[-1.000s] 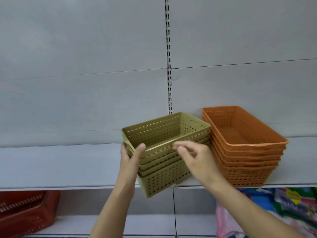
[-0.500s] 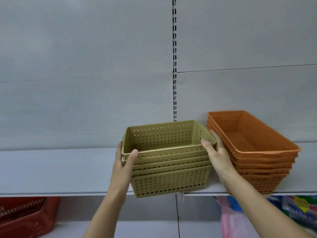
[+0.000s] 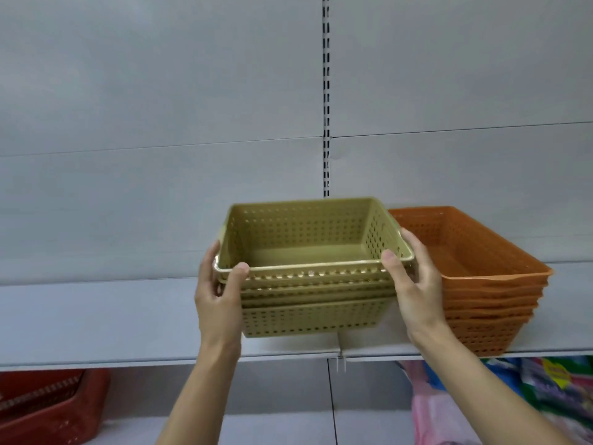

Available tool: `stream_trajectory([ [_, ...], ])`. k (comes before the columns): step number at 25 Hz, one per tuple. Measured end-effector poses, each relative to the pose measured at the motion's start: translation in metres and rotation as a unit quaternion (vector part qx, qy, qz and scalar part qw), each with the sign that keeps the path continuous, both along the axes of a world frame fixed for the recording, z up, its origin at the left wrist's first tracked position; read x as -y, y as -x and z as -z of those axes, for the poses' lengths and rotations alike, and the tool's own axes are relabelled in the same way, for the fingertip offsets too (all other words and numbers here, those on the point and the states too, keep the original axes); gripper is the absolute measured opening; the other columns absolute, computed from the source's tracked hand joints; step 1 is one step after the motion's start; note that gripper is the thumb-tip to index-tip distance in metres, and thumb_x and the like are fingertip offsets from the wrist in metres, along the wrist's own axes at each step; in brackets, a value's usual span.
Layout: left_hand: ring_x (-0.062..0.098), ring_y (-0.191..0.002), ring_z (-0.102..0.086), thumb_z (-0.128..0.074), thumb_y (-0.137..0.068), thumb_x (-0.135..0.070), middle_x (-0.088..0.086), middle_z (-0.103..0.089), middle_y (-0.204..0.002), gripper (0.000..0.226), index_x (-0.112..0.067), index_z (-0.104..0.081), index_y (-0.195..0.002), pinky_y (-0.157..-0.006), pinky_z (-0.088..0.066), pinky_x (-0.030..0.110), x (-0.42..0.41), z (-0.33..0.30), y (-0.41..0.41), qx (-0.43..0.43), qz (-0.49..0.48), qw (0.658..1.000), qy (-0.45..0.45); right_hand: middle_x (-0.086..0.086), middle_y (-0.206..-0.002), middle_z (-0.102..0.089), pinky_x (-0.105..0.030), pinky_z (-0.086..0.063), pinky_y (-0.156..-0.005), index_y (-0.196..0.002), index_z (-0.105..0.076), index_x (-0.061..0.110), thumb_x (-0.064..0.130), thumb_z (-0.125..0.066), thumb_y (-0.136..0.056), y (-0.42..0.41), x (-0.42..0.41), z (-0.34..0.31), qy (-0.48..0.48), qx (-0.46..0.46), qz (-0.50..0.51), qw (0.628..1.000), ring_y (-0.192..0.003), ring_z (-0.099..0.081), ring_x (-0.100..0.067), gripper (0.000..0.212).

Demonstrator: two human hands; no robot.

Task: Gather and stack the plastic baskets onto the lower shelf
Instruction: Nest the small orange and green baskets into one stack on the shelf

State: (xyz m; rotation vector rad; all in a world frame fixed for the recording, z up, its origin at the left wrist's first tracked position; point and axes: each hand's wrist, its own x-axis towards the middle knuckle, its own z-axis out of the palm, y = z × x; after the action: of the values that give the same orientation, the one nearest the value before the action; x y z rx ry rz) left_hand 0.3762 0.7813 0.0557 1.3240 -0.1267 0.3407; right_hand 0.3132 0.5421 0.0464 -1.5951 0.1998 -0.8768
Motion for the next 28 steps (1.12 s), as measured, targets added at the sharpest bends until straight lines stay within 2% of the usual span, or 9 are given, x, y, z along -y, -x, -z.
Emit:
stream_trajectory([
  [3, 0.007, -0.096, -0.064, -0.063, -0.086, -0.014, -0.003, -0.068, -0.113, 0.053, -0.033, -0.054, -0.135, -0.085, -0.049, 0.029, 0.002, -0.032, 0.001, 0.061, 0.012, 0.997, 0.035, 0.008, -0.124, -0.065, -0.027, -0.053, -0.091, -0.135, -0.052, 0.03, 0.03, -0.066, -0.09, 0.006, 0.002, -0.035, 0.003, 0.067, -0.009, 0.998, -0.11, -0.063, -0.003, 0.047],
  [6, 0.009, -0.101, -0.062, -0.063, -0.081, -0.023, -0.007, -0.066, -0.115, 0.059, -0.036, -0.05, -0.137, -0.084, -0.05, 0.031, 0.019, -0.063, 0.0, 0.097, 0.042, 0.994, 0.036, 0.01, -0.117, -0.065, -0.017, -0.053, -0.08, -0.133, -0.051, 0.03, 0.023, -0.064, -0.092, 0.016, 0.018, -0.072, 0.0, 0.116, -0.005, 0.993, -0.101, -0.065, 0.003, 0.044],
  [11, 0.008, -0.102, -0.064, -0.062, -0.088, -0.022, -0.011, -0.07, -0.112, 0.053, -0.036, -0.049, -0.138, -0.087, -0.05, 0.034, 0.084, -0.104, 0.009, 0.134, 0.093, 0.986, 0.026, 0.007, -0.115, -0.067, -0.02, -0.054, -0.082, -0.136, -0.053, 0.023, 0.027, -0.065, -0.091, 0.039, 0.081, -0.117, 0.011, 0.153, 0.056, 0.987, -0.097, -0.066, 0.002, 0.047],
  [15, 0.008, -0.105, -0.066, -0.062, -0.092, -0.028, -0.01, -0.071, -0.107, 0.046, -0.037, -0.051, -0.136, -0.096, -0.051, 0.039, 0.15, -0.114, 0.031, 0.145, 0.113, 0.983, -0.016, 0.008, -0.101, -0.067, -0.017, -0.05, -0.073, -0.134, -0.054, 0.022, 0.029, -0.064, -0.092, 0.054, 0.152, -0.129, 0.004, 0.15, 0.068, 0.986, -0.083, -0.065, 0.004, 0.044],
  [18, -0.003, -0.099, -0.067, -0.056, -0.096, -0.033, -0.012, -0.071, -0.11, 0.043, -0.038, -0.048, -0.138, -0.086, -0.057, 0.025, 0.196, -0.11, 0.053, 0.147, 0.097, 0.983, -0.051, 0.009, -0.102, -0.065, -0.025, -0.049, -0.082, -0.135, -0.054, 0.024, 0.035, -0.062, -0.092, 0.053, 0.208, -0.128, -0.009, 0.115, 0.051, 0.992, -0.092, -0.064, -0.002, 0.045],
  [21, -0.015, -0.088, -0.063, -0.048, -0.099, -0.039, -0.018, -0.063, -0.109, 0.04, -0.042, -0.045, -0.138, -0.068, -0.051, 0.009, 0.224, -0.111, 0.07, 0.154, 0.05, 0.982, -0.094, 0.003, -0.125, -0.061, -0.042, -0.048, -0.101, -0.133, -0.052, 0.032, 0.052, -0.06, -0.087, 0.042, 0.25, -0.127, -0.005, 0.062, 0.004, 0.998, -0.12, -0.057, -0.017, 0.051],
  [25, -0.019, -0.086, -0.06, -0.047, -0.099, -0.042, -0.018, -0.056, -0.115, 0.032, -0.052, -0.042, -0.128, -0.063, -0.047, 0.005, 0.236, -0.114, 0.09, 0.135, -0.008, 0.982, -0.128, 0.004, -0.123, -0.06, -0.032, -0.05, -0.09, -0.135, -0.049, 0.032, 0.042, -0.054, -0.096, 0.02, 0.268, -0.129, 0.026, 0.042, -0.087, 0.995, -0.114, -0.058, -0.013, 0.04],
  [26, -0.014, -0.093, -0.061, -0.049, -0.097, -0.044, -0.012, -0.056, -0.12, 0.034, -0.052, -0.042, -0.129, -0.069, -0.05, 0.008, 0.237, -0.113, 0.095, 0.134, -0.018, 0.982, -0.134, 0.004, -0.124, -0.059, -0.034, -0.05, -0.091, -0.134, -0.05, 0.032, 0.042, -0.052, -0.096, 0.013, 0.272, -0.128, 0.02, 0.04, -0.099, 0.994, -0.114, -0.057, -0.015, 0.039],
  [28, 0.007, -0.111, -0.06, -0.053, -0.09, -0.054, -0.006, -0.052, -0.129, 0.045, -0.057, -0.04, -0.133, -0.09, -0.051, 0.029, 0.242, -0.109, 0.104, 0.138, -0.035, 0.975, -0.173, 0.002, -0.134, -0.054, -0.046, -0.046, -0.102, -0.134, -0.049, 0.036, 0.05, -0.047, -0.094, -0.001, 0.284, -0.124, 0.004, 0.023, -0.114, 0.993, -0.124, -0.051, -0.02, 0.043],
])
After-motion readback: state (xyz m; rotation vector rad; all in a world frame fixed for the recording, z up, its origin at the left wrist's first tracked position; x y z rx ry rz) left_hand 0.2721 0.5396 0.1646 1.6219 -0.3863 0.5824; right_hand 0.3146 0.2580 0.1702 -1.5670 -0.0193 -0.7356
